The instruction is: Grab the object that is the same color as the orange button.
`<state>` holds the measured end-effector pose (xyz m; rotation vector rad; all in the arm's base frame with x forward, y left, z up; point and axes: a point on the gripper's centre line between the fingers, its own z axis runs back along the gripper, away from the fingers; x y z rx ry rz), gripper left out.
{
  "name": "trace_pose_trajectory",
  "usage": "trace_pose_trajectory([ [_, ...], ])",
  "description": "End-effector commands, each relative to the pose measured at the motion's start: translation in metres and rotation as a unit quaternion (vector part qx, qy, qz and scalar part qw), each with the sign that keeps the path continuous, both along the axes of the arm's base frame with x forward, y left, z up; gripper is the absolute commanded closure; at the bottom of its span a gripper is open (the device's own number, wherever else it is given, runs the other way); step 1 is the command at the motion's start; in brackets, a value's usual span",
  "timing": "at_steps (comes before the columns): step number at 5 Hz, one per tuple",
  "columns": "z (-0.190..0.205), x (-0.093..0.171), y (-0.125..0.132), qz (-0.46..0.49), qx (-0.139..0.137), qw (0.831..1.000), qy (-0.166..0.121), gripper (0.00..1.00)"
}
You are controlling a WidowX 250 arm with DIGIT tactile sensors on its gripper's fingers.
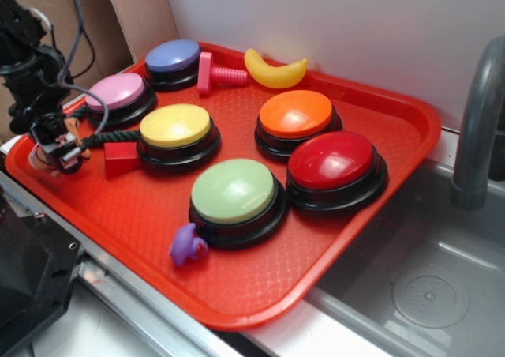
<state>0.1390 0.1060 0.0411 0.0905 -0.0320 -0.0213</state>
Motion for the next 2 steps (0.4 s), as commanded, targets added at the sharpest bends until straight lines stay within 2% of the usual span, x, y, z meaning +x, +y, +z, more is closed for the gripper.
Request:
trace_pose_trajectory([
  [1, 0.061, 0.02, -0.035, 0.034, -0.025, 0.998, -0.038, 1.0],
  [2, 0.076, 0.029, -0.055, 0.027, -0.059, 0.997, -0.038, 1.0],
])
